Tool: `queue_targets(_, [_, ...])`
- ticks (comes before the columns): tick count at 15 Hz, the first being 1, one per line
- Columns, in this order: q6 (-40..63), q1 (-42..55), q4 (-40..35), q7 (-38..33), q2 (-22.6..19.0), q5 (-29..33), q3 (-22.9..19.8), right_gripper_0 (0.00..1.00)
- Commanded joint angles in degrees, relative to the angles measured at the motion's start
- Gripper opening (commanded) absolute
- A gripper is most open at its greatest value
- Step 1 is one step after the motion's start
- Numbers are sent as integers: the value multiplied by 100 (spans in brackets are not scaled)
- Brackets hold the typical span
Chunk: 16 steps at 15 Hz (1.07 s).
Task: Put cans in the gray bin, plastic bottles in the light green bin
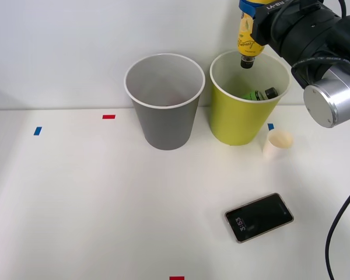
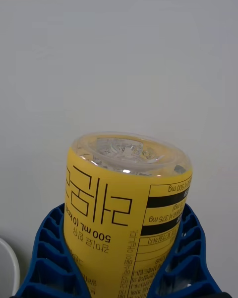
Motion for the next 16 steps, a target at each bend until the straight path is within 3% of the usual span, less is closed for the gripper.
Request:
queue_targets(1, [1, -20, 110, -10, -20, -11, -9, 0])
queue_targets(2, [1, -38, 154, -10, -20, -2, 0, 2])
queue_targets(3, [1, -73, 224, -10, -20, 7, 0, 35])
queue_targets(4, [1, -161, 338, -1, -20, 7, 52, 47])
queue_targets(5, [1, -319, 532, 16, 15, 33, 87, 51])
queue_targets(6, [1, -389, 663, 25, 24, 121, 105, 61])
queue_targets(7, [1, -389, 681, -10, 24, 174, 114, 100])
queue_targets(10, [10, -381, 681, -19, -81, -2, 149, 100])
queue_targets(12, [10, -266, 540, 60, -327, -485, 149, 100])
queue_targets(16, [1, 551, -576, 43, -1092, -872, 140, 100])
